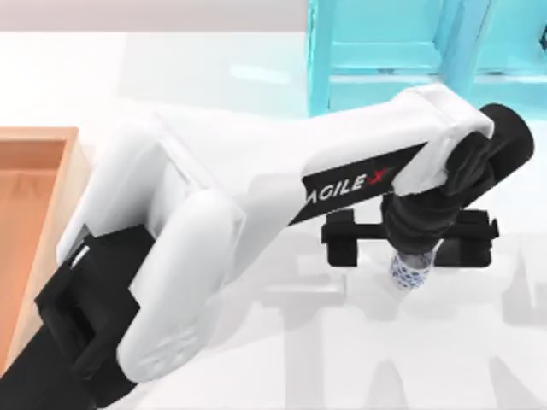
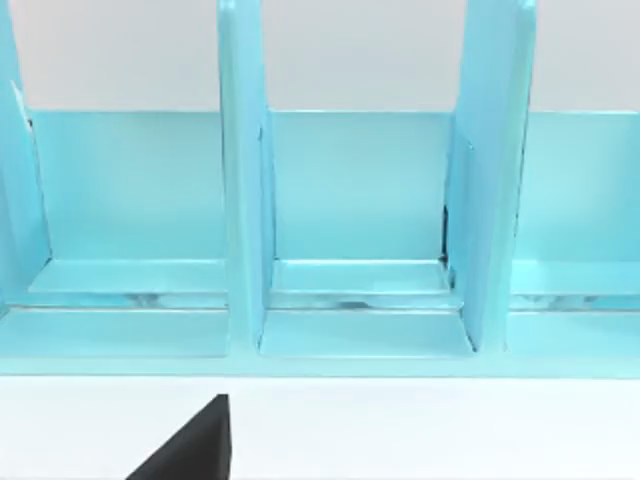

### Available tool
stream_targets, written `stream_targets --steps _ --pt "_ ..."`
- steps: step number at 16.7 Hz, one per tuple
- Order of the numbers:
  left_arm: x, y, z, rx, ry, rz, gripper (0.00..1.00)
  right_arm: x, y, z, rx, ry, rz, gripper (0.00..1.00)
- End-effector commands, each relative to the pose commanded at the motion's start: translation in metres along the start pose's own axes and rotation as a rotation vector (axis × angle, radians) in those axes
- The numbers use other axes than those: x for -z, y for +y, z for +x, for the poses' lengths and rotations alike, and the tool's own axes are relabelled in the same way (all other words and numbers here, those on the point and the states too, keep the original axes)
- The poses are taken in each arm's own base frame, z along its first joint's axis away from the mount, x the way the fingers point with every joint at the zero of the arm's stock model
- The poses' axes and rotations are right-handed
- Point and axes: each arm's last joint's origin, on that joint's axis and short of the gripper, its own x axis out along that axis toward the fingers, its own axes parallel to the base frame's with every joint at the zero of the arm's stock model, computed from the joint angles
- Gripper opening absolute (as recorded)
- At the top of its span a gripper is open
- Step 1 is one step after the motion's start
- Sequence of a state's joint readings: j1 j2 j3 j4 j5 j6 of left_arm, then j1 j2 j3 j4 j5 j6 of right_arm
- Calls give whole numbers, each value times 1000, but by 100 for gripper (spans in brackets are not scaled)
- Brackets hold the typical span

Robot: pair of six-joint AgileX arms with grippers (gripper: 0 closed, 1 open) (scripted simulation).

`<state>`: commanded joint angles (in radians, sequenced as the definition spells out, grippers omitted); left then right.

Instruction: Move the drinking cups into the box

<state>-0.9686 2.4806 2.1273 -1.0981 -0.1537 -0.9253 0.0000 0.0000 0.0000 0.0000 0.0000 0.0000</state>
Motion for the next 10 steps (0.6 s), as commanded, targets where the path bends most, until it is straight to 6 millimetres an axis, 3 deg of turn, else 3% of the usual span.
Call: stream_targets --steps 10 --pt "0 0 0 0 0 0 10 0 0 0 0 0 0 100"
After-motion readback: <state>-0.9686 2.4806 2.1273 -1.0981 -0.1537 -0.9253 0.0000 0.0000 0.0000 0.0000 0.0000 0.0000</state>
